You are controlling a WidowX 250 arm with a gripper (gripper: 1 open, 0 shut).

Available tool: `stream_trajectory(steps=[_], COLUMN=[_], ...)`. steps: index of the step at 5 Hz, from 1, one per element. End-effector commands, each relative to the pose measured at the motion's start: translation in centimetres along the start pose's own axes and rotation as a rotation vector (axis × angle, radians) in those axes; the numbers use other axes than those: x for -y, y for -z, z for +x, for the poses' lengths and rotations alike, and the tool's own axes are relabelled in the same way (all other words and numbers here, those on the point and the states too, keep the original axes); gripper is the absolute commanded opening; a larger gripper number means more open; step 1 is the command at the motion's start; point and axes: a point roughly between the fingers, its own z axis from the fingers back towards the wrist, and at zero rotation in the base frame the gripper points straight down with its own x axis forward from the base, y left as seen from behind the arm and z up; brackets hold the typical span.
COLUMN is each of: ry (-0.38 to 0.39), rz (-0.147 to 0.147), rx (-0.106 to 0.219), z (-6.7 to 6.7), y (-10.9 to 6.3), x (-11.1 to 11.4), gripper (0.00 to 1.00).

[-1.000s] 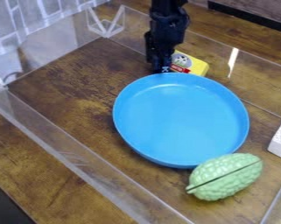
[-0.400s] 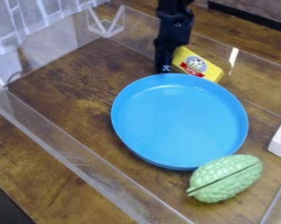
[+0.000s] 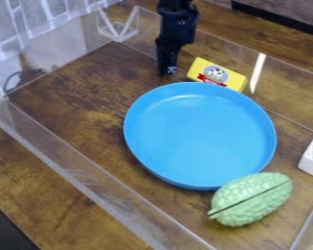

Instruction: Remove the yellow block from inside the blue tray and put it on the table

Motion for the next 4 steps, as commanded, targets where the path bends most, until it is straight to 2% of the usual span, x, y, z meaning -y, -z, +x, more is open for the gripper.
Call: stream_trajectory(steps=[1,2,4], ry=[-0.023,-0.025,-0.009], rz=[0.057,0.048,0.034], rx=[0.04,0.036,0.022], z=[-0.5,-0.9,-2.8], y=[-2.9,-2.6,-4.3], x=[-0.9,-0.5,-1.3], gripper=[0.0,0.0,0.0])
